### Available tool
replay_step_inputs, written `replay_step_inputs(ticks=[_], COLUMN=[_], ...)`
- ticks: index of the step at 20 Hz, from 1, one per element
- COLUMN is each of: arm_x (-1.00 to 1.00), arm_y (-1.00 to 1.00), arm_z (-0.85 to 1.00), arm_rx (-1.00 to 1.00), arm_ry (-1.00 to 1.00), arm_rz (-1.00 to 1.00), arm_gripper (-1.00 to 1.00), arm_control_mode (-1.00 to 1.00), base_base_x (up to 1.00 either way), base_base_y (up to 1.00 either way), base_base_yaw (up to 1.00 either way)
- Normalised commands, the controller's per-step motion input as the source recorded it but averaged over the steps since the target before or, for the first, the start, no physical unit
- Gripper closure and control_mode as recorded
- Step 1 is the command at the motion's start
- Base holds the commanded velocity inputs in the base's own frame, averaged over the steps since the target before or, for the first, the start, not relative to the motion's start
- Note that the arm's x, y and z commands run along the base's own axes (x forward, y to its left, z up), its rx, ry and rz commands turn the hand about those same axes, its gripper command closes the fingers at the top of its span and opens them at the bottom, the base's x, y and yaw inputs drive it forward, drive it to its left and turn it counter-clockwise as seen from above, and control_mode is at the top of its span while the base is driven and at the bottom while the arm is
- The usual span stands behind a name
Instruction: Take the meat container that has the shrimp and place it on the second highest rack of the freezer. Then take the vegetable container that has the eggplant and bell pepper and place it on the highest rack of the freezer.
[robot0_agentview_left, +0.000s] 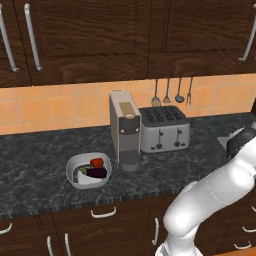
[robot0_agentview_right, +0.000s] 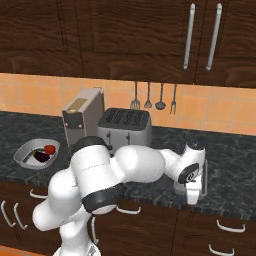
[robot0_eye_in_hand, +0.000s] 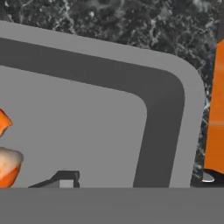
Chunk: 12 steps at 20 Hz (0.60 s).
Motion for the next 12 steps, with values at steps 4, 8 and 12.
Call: replay_step_inputs(ticks=[4,8,12], arm_x=[0.02,0.00,0.00], arm_y=[0.01,0.02,0.08], arm_z=[0.00,0.00,0.09], arm_rx=[0.00,0.00,0.00], arm_ry=[-0.05,-0.10,-0.09], arm_rz=[-0.18,-0.28,-0.20], arm_gripper=[1.00,1.00,1.00], arm_control_mode=[-1.00,-1.00,-1.00], base_base_x=[0.00,0.00,0.00], base_base_y=[0.00,0.00,0.00], base_base_yaw=[0.00,0.00,0.00])
